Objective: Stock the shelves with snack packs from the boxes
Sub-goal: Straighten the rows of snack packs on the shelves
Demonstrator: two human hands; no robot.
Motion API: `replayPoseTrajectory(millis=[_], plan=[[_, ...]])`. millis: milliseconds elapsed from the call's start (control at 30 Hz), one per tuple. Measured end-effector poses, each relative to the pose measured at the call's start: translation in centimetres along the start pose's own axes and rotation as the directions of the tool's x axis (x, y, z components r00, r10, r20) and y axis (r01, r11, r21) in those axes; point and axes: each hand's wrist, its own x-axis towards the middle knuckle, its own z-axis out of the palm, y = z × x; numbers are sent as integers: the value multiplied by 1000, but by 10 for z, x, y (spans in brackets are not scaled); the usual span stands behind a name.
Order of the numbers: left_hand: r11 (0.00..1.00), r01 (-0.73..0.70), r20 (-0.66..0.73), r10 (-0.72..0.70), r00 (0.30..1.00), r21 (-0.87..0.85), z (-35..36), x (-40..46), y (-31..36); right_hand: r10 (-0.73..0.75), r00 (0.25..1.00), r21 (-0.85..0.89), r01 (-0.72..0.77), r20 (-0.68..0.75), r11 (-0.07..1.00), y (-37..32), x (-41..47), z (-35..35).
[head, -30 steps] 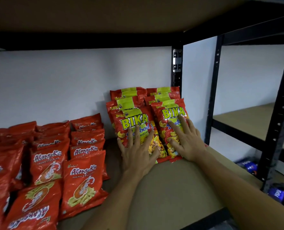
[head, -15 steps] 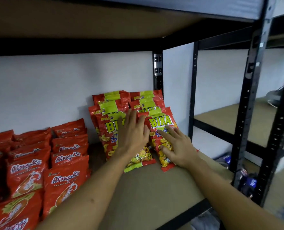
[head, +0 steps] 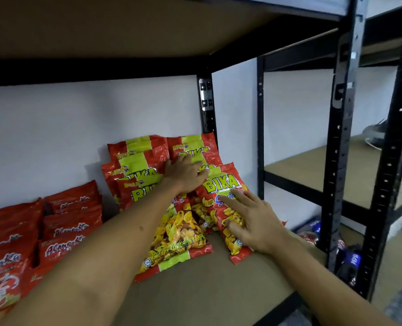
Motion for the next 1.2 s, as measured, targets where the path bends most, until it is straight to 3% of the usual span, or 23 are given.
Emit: replayPoseTrajectory(millis=[67,167,267,333,533,733,800,933,1100,1200], plan=[[999,-30,-74,27,997,-41,-8,8,-1,14,1000,-3,-14,-7,1000,-2,-3,3],[997,-44,-213,56,975,58,-11,25,0,26,1000,-13,-25,12,1000,-3,-10,10],[998,-17,1,17,1000,61,-3,34,7,35,999,-8,-35,-1,999,-2,-11,6],[999,16,43,-18,999,49,6,33,11,39,999,-2,-39,-9,999,-2,-8,2],[999,39,1,-39,999,20,0,29,11,1,1000,-52,0,19,999,1,-12,-9],[995,-39,-20,37,999,-90,-6,40,1,2,1000,-19,-1,17,1000,-1,-19,-16],[997,-3,-35,0,999,-72,-5,39,1,2,1000,-21,-2,17,1000,-3,-23,-13],[989,147,-218,-143,965,4,1,31,0,-20,999,-52,22,43,998,-7,-32,-5],[977,203,-183,-212,960,-67,-19,50,-10,-51,998,-86,55,41,995,-7,-22,-10],[983,185,-154,-181,971,14,-30,55,-5,-54,998,-92,58,45,994,-3,-24,-8]])
